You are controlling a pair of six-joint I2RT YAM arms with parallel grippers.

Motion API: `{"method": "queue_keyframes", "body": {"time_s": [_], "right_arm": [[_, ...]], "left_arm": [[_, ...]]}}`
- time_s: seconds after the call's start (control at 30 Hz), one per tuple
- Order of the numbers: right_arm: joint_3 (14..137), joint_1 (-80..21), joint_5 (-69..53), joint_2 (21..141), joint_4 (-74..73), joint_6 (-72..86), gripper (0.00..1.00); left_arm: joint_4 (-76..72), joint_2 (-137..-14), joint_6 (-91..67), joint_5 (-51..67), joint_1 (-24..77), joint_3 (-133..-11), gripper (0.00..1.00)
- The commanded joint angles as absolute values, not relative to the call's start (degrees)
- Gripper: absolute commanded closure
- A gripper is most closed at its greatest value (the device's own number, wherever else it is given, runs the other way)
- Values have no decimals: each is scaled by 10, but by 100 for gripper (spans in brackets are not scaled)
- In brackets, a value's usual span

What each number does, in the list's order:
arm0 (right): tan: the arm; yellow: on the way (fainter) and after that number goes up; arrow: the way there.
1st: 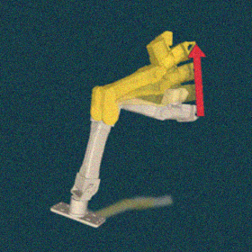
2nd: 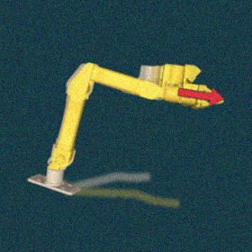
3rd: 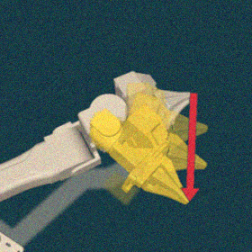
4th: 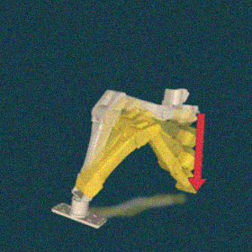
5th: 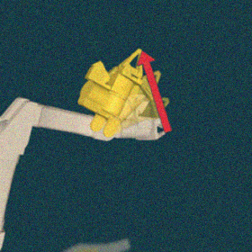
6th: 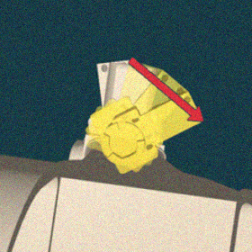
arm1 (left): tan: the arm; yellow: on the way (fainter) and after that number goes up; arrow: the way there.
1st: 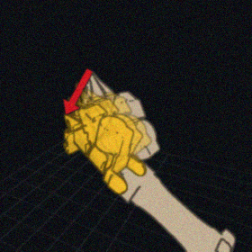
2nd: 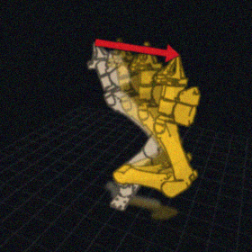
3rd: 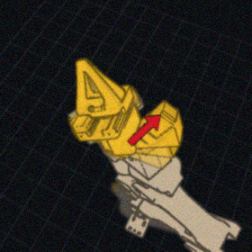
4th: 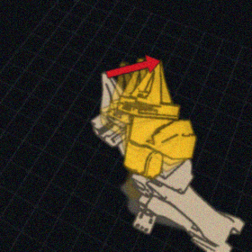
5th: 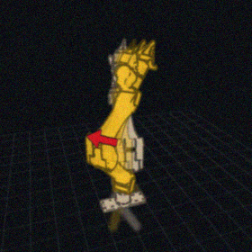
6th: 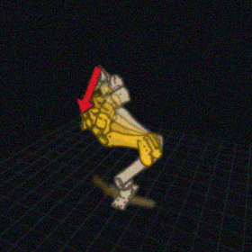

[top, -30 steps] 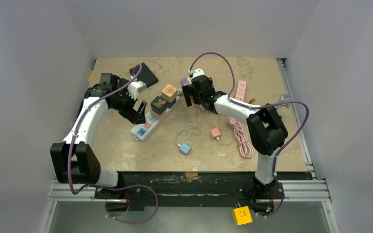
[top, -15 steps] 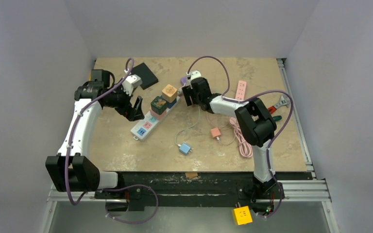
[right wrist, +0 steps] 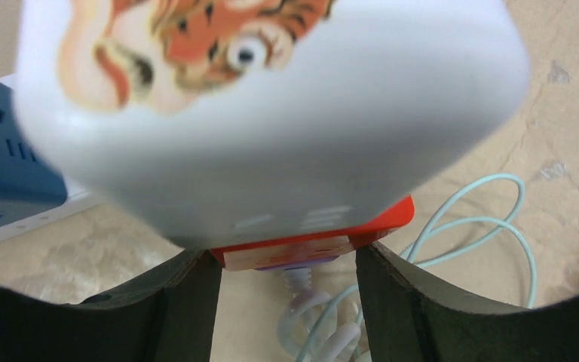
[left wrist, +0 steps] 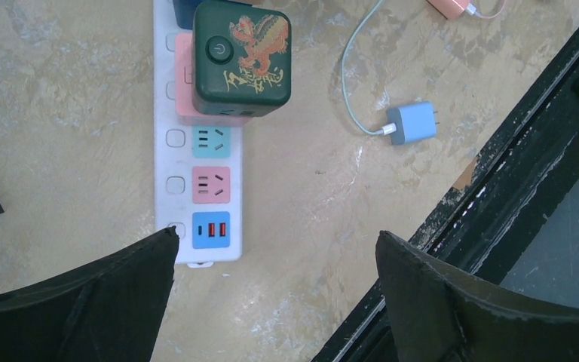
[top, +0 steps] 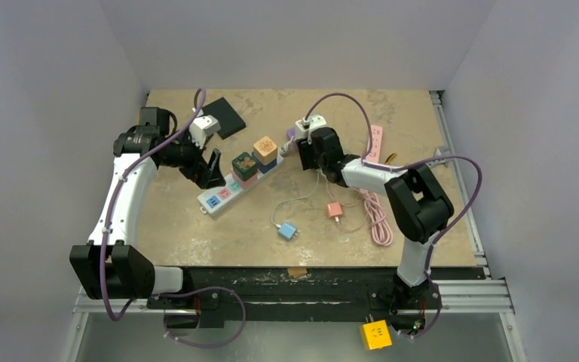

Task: Pull the plug off the socket
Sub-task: Pick up the socket from the center of the board.

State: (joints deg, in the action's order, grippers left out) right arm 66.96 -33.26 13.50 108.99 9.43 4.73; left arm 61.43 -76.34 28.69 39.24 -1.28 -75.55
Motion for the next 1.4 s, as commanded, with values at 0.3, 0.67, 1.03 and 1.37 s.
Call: {"method": "queue_keyframes", "body": {"time_s": [0.3,0.67,1.03,1.37], "right_arm": [[518,-364,87,896,136,109,84],[460,-398,88,803,109,134,89],[381,-413,115,757,153,183,89],[323,-450,207,726,204,183,91]], "left_arm": [[627,-747,317,432,26,-797,0],[570,-754,349,423,142,-813,0],[495,-825,357,390,232,-809,0],[491,-914,431,382,281,-866,0]]}}
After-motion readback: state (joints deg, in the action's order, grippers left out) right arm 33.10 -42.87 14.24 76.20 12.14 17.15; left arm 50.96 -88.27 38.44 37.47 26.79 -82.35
